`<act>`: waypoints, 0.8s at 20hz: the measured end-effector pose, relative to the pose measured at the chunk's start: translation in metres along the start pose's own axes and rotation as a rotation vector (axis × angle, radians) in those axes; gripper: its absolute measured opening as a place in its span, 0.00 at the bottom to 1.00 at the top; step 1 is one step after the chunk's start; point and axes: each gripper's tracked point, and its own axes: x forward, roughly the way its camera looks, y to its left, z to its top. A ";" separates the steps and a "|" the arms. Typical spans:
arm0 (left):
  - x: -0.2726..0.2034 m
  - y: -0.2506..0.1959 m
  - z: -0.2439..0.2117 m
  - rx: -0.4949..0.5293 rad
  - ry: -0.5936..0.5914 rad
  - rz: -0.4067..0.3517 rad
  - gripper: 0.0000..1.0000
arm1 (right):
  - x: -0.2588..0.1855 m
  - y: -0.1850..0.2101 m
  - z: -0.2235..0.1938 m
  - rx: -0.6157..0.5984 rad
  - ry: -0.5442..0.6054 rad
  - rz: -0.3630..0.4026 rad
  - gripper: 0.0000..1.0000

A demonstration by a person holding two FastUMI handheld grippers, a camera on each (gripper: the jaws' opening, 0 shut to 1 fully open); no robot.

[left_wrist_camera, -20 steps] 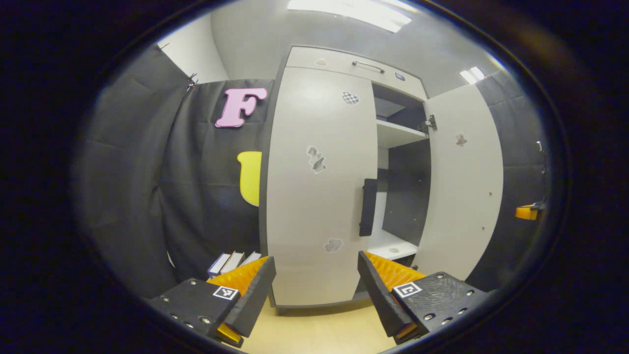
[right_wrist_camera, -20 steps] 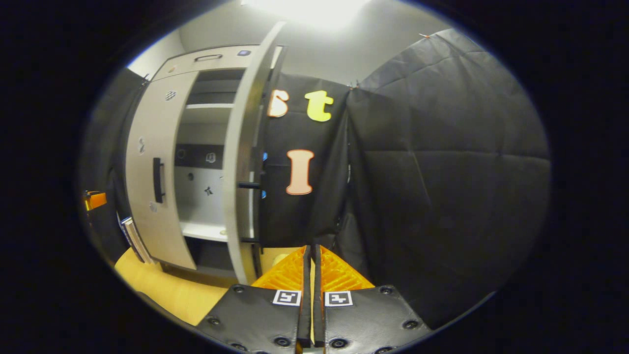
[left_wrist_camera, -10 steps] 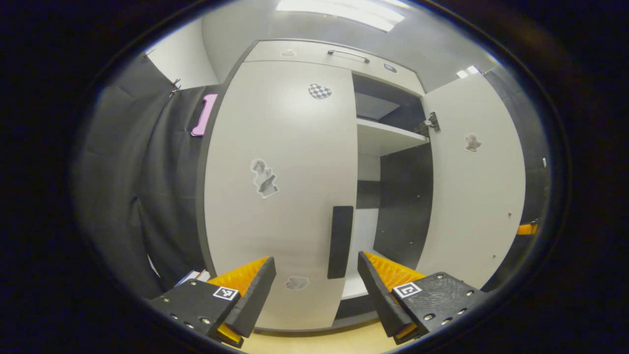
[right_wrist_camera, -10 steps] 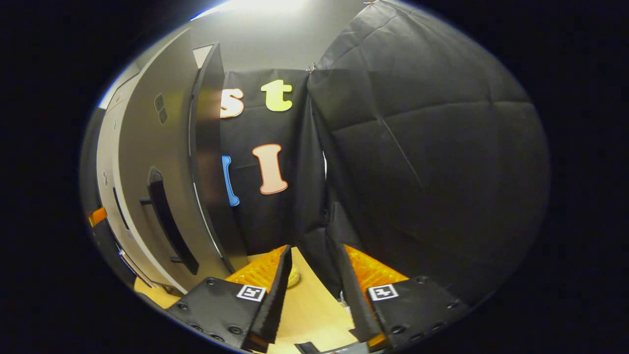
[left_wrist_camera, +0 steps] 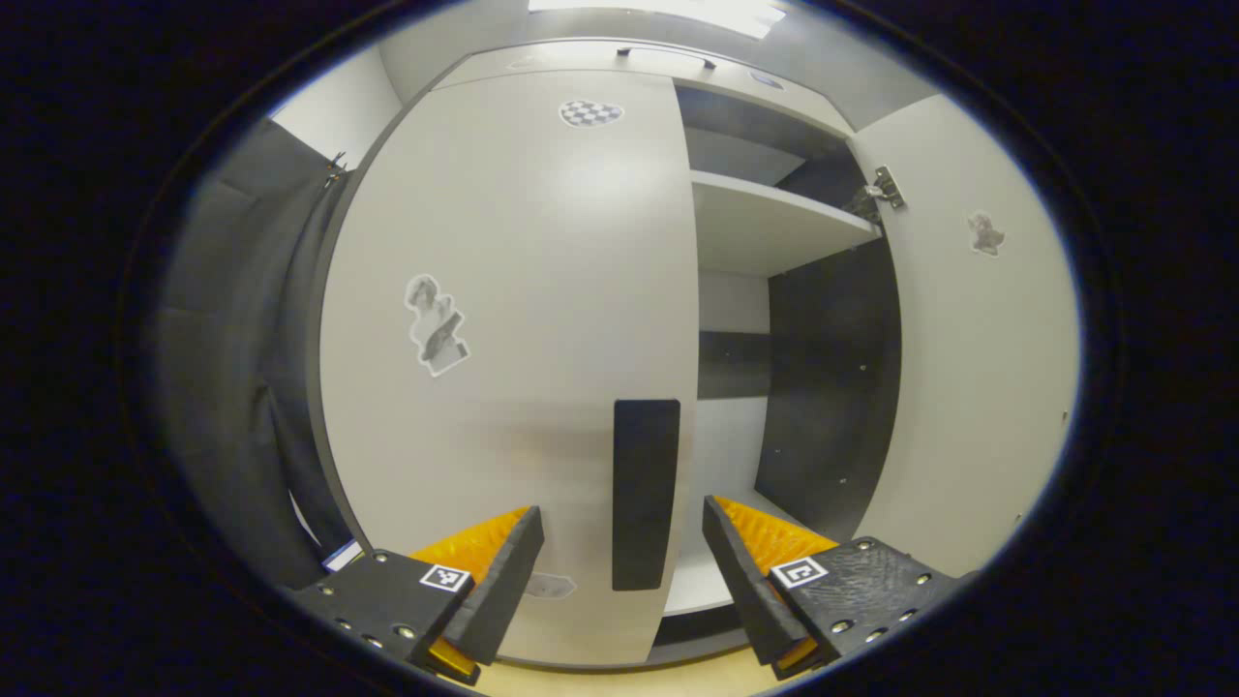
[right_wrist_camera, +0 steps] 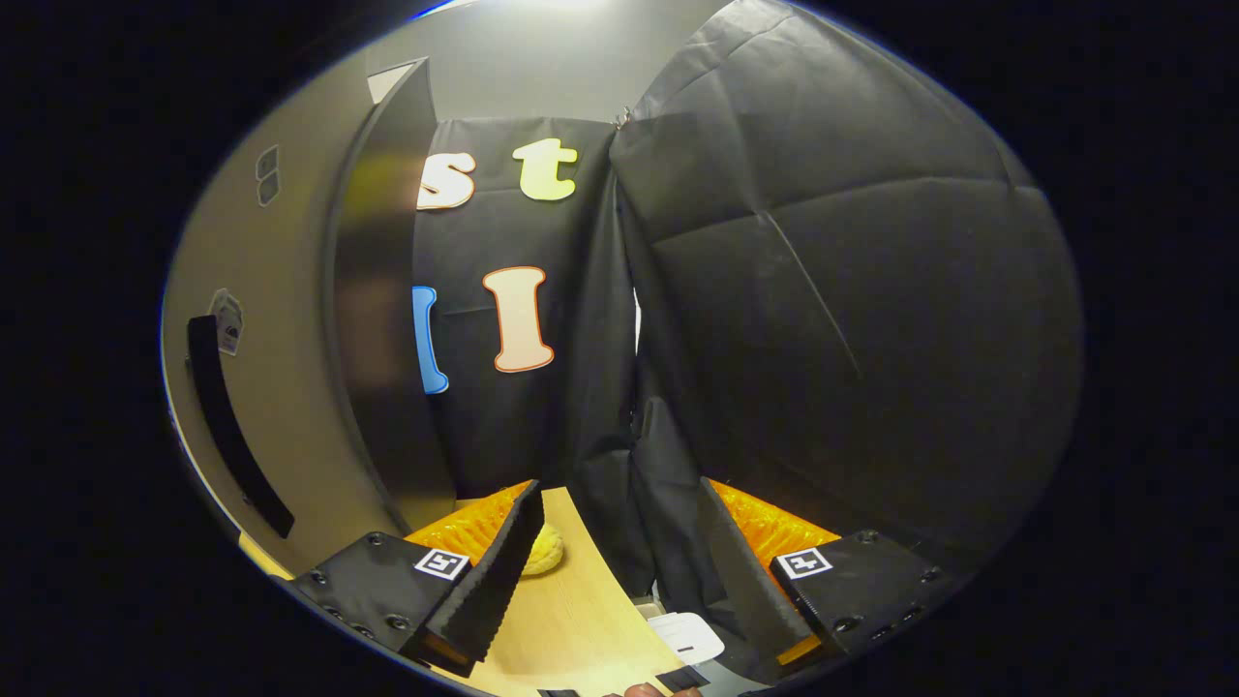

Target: Open the right door of the double-door shoe cabinet with the right hand, and open the left door with the left hand.

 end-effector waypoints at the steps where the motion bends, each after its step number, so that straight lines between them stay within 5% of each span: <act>1: 0.005 -0.001 -0.001 0.007 0.002 0.009 0.93 | 0.006 -0.003 0.000 -0.001 0.005 0.001 0.99; 2: 0.009 -0.001 0.000 0.011 0.001 0.022 0.80 | 0.011 -0.005 -0.002 -0.003 0.014 0.002 1.00; 5: 0.019 -0.005 -0.004 -0.004 0.010 0.041 0.77 | 0.025 -0.004 0.002 -0.008 0.015 0.017 0.97; 9: 0.023 -0.002 -0.002 -0.080 -0.017 0.063 0.39 | 0.040 -0.002 0.003 -0.004 0.019 0.043 0.97; 16: 0.018 -0.002 -0.003 -0.060 -0.012 0.114 0.19 | 0.052 0.017 0.011 0.026 0.015 0.107 0.93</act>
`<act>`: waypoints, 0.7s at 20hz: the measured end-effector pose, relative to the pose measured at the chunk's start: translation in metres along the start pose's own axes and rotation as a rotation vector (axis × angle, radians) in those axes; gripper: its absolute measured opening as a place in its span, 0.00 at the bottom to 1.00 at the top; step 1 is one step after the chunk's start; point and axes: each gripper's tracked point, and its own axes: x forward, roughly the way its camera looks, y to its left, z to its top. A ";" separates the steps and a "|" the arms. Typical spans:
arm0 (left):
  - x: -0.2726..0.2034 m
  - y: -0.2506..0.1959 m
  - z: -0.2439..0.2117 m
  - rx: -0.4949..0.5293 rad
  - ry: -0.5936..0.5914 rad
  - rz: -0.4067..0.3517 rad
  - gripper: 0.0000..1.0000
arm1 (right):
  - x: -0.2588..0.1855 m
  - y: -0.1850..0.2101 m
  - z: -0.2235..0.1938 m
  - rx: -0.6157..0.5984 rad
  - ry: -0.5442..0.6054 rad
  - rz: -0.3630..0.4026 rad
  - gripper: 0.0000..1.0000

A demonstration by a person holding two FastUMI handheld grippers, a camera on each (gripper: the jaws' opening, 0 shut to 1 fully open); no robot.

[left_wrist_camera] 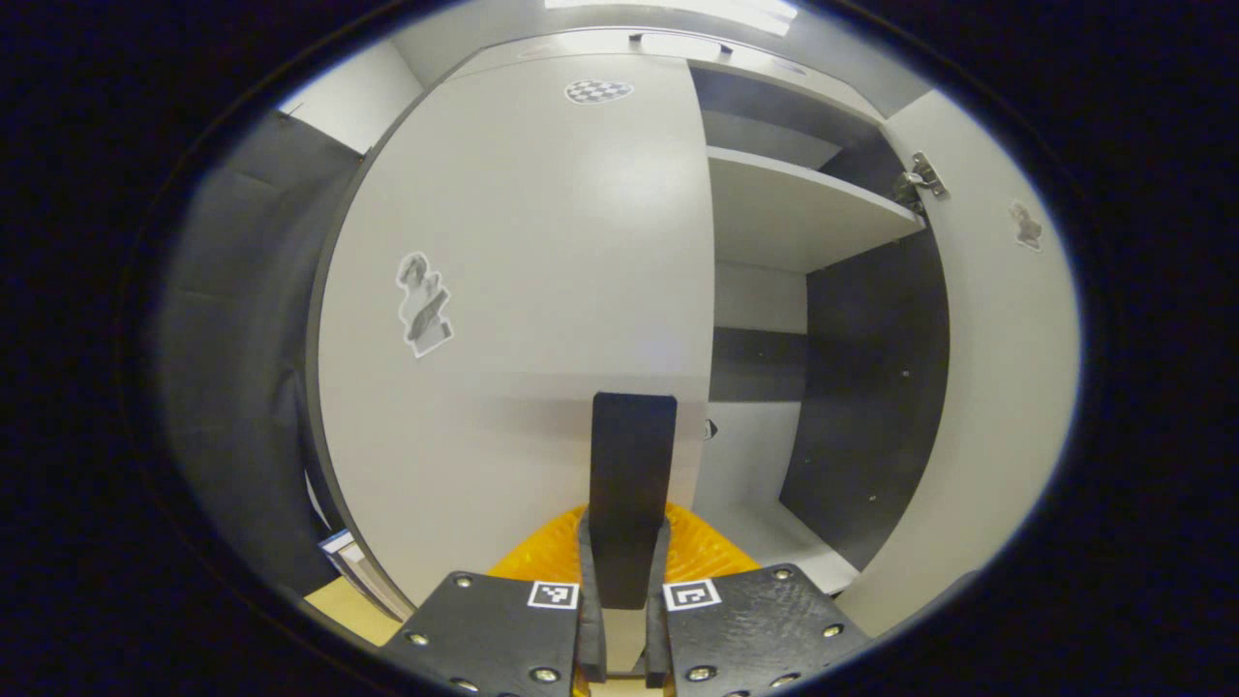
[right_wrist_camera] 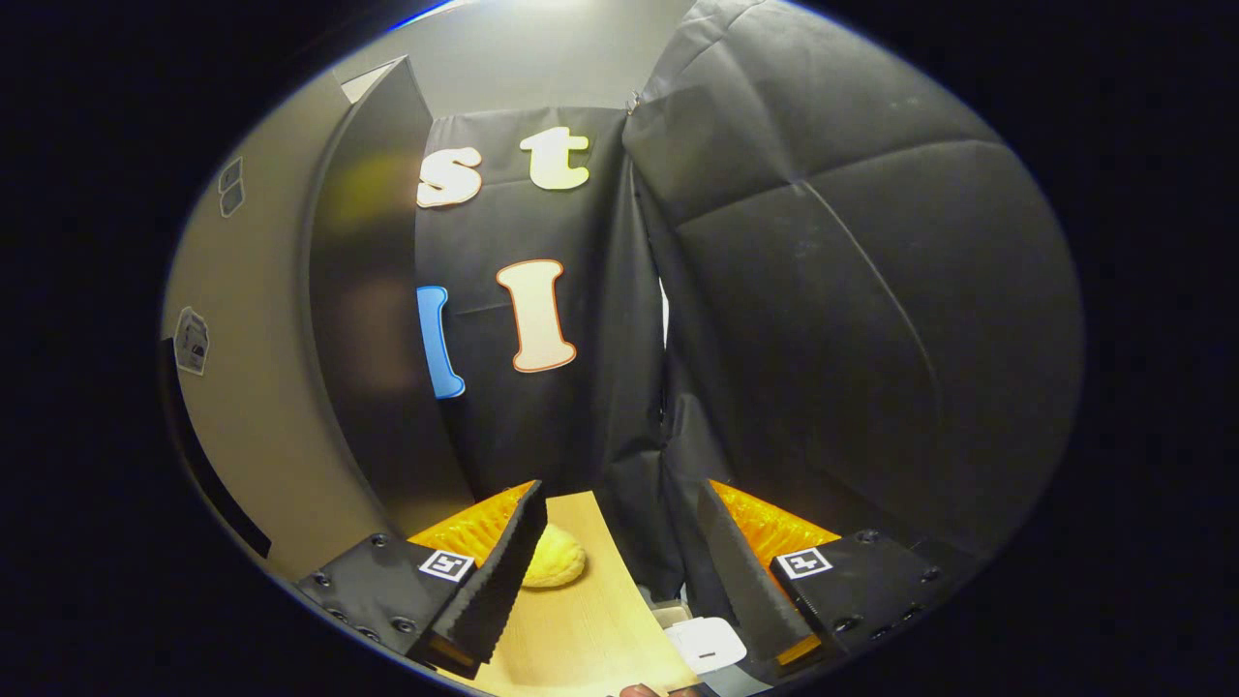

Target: Open the right door of the double-door shoe cabinet with the right hand, and open the left door with the left hand.

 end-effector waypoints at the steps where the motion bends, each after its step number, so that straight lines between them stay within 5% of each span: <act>1: 0.000 0.000 0.000 -0.004 -0.001 -0.008 0.17 | 0.000 0.004 0.000 0.000 -0.001 0.006 0.93; 5: -0.005 0.000 -0.003 -0.008 -0.021 -0.028 0.17 | -0.012 0.024 -0.005 0.007 0.008 0.030 0.97; 14: -0.048 0.009 -0.002 -0.085 -0.027 -0.155 0.18 | -0.074 0.050 -0.013 -0.052 0.011 -0.048 0.97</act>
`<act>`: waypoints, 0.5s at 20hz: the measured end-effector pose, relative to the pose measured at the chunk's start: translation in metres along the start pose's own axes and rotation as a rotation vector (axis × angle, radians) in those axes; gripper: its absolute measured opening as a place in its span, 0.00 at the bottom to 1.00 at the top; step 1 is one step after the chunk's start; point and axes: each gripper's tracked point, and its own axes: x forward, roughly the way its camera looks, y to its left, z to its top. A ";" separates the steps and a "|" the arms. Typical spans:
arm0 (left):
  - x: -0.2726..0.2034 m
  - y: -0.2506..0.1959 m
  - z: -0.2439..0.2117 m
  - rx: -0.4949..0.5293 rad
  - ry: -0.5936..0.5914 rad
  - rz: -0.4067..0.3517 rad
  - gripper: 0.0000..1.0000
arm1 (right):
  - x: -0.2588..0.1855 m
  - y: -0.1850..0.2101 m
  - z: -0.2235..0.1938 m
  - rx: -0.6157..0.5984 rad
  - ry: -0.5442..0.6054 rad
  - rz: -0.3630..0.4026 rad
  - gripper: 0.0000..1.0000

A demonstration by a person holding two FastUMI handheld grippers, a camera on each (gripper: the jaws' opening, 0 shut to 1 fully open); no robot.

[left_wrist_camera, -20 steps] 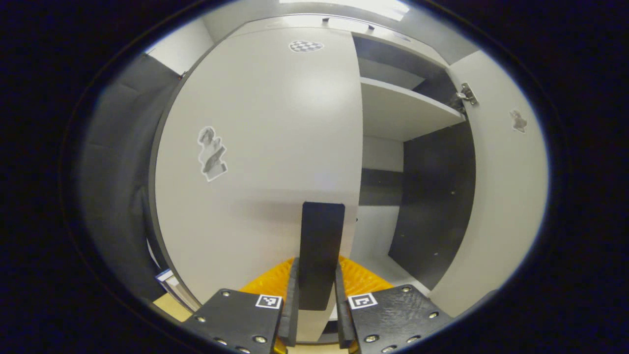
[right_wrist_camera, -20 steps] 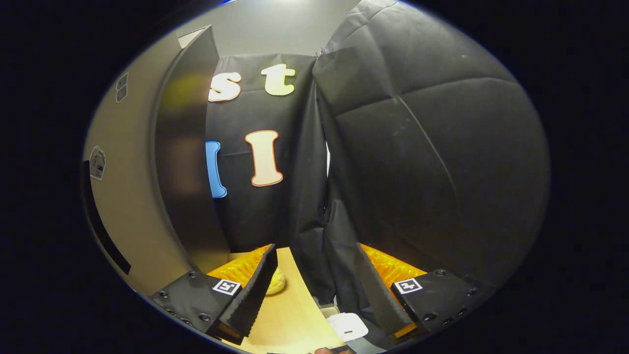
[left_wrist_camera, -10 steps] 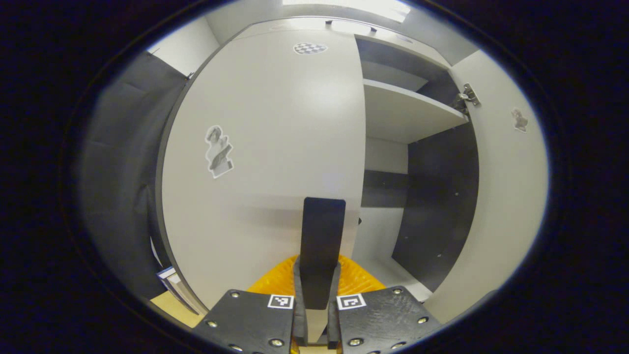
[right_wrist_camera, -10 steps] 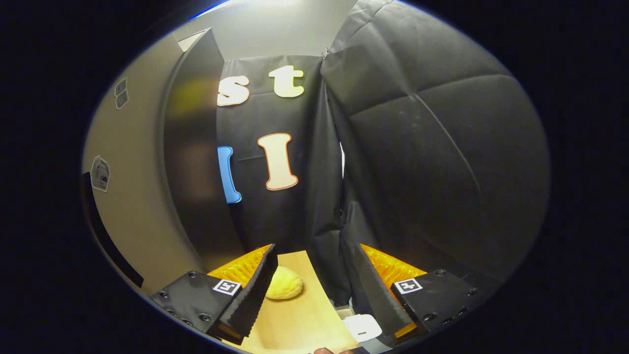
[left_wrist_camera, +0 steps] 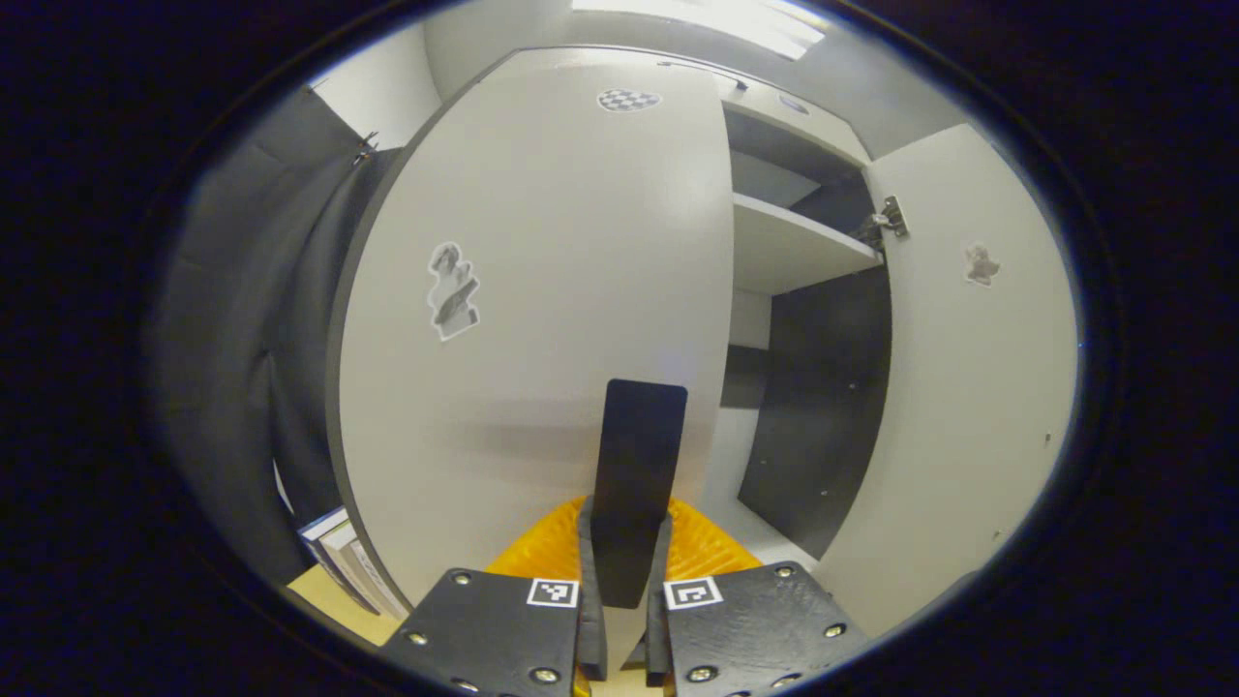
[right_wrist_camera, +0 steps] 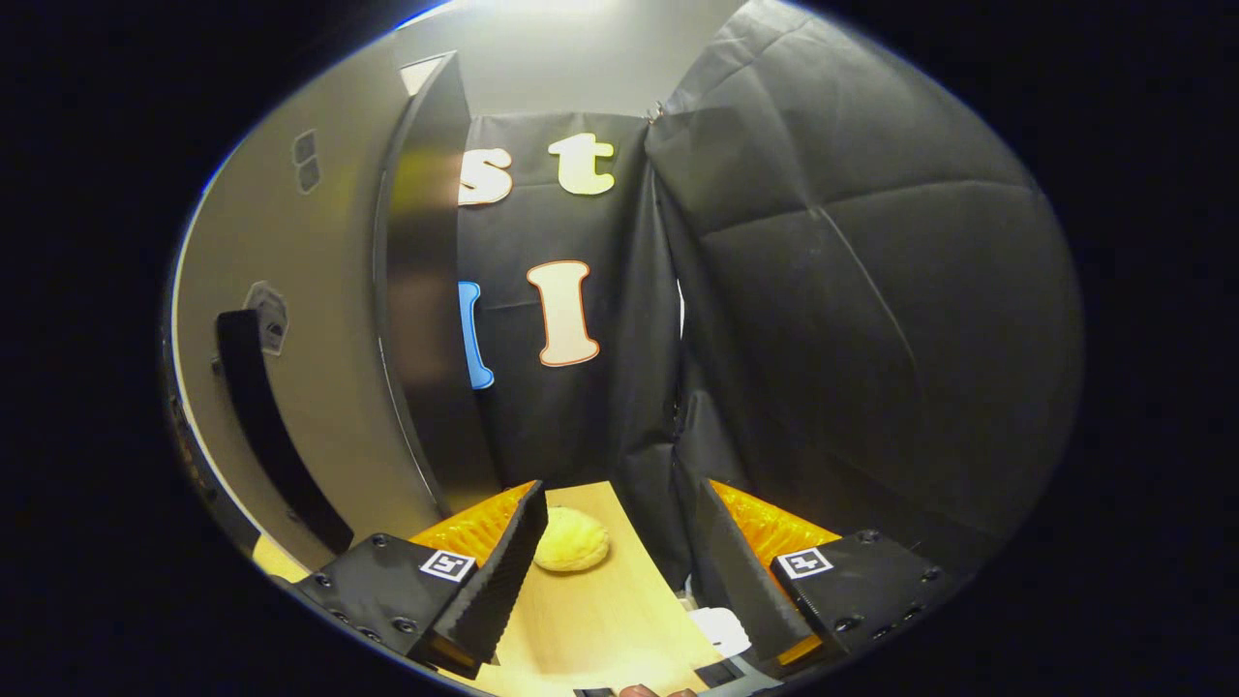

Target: Open the right door of the double-door shoe cabinet with the right hand, and open the left door with the left hand.

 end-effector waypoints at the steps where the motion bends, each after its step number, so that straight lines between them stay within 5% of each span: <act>1: -0.006 0.000 0.000 -0.002 0.004 -0.016 0.18 | -0.007 0.001 -0.002 0.001 0.008 -0.009 0.93; 10: -0.050 0.016 0.000 0.009 0.046 -0.154 0.18 | -0.069 0.030 -0.022 -0.006 0.030 -0.029 0.97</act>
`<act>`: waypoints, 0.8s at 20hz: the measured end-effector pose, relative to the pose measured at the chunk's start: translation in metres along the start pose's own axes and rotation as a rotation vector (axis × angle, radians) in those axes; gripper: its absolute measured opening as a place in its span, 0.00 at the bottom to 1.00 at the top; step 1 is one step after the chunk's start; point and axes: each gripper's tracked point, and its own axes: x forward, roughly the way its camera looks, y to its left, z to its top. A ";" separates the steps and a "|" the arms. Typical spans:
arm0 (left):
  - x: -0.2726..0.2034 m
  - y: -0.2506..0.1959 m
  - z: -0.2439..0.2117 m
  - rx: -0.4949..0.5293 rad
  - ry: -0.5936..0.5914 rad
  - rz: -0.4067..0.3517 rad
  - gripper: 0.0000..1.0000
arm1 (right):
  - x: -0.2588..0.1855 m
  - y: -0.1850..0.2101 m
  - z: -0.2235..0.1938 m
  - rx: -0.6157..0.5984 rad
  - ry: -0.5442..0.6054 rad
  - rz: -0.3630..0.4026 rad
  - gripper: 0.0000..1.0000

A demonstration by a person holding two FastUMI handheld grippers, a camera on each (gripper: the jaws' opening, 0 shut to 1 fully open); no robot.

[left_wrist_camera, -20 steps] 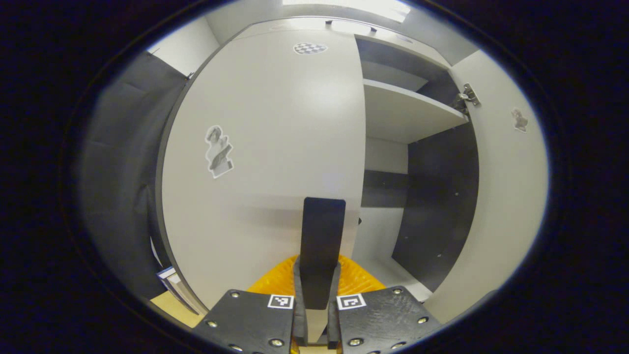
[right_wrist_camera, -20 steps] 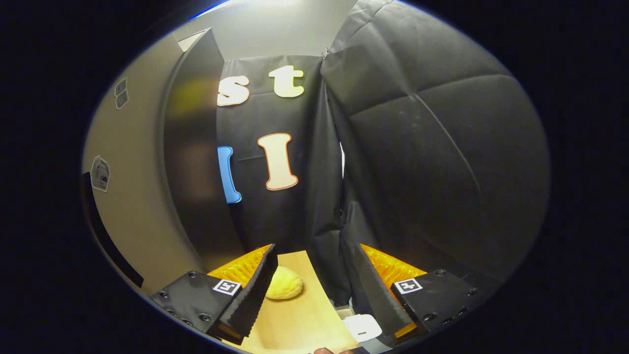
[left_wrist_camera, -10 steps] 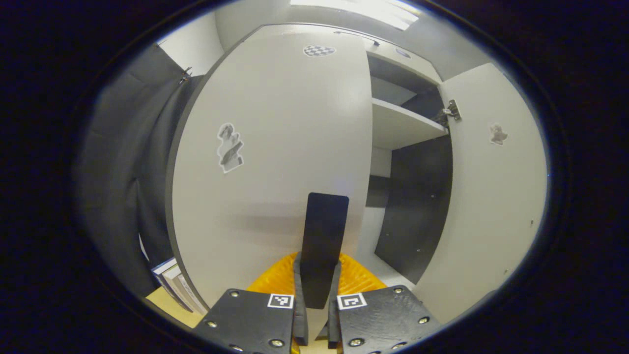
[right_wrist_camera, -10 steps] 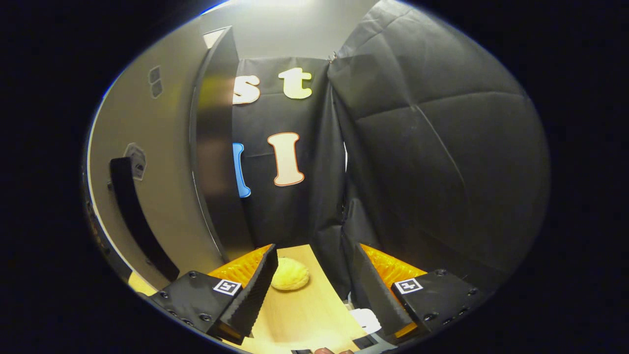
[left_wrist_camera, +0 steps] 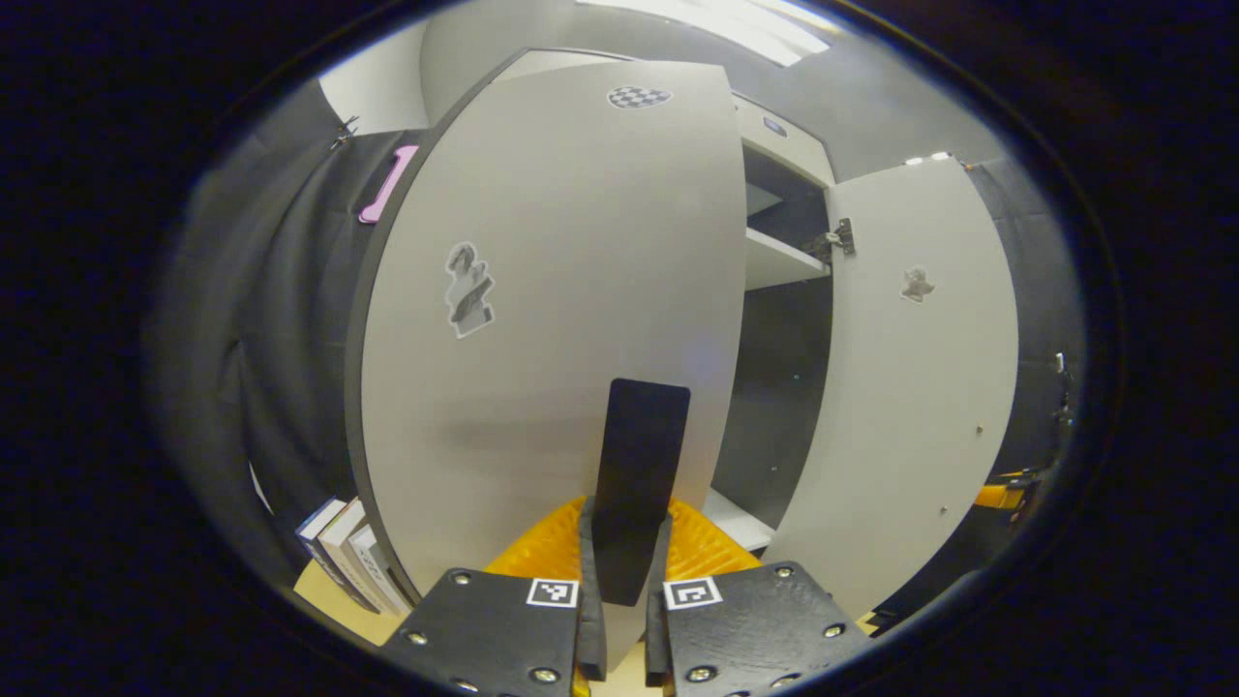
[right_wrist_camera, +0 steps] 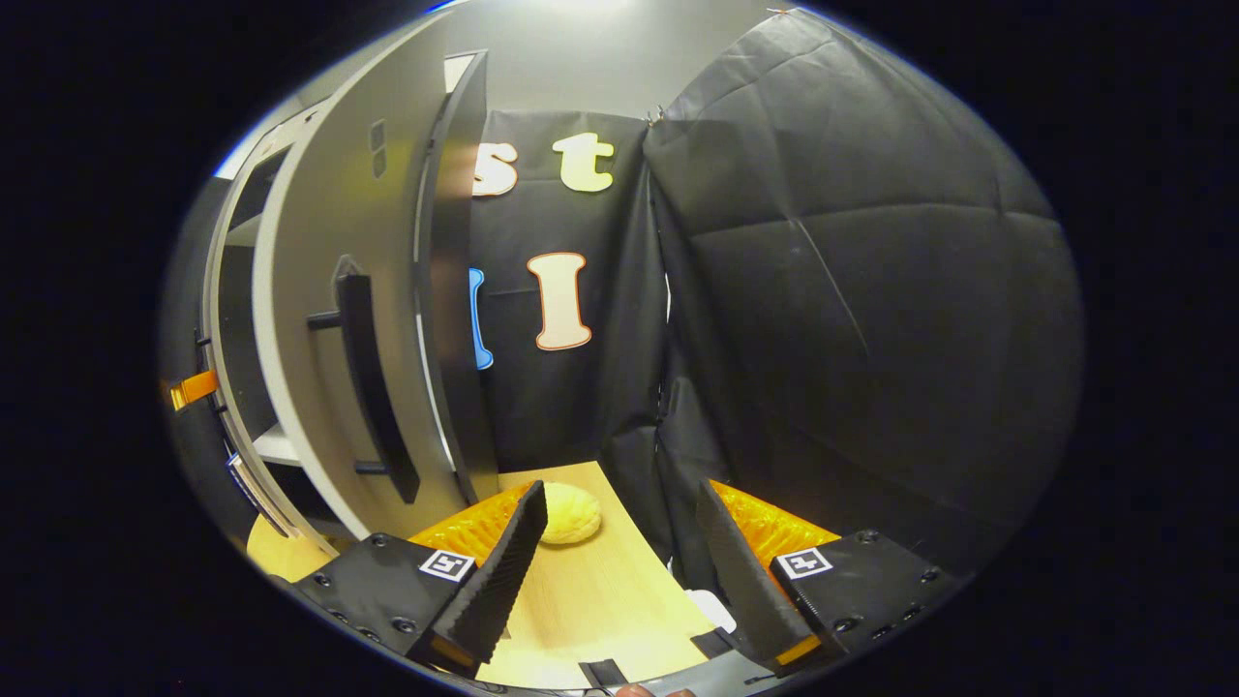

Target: Open the right door of the double-door shoe cabinet with the right hand, and open the left door with the left hand.

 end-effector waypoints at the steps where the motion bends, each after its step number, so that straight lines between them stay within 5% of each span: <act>1: -0.004 0.001 -0.001 -0.004 0.000 -0.006 0.18 | -0.005 0.003 -0.004 0.004 0.002 0.001 0.93; 16: -0.066 0.033 0.006 0.002 -0.005 0.014 0.17 | -0.052 0.025 -0.036 0.019 0.021 0.010 0.93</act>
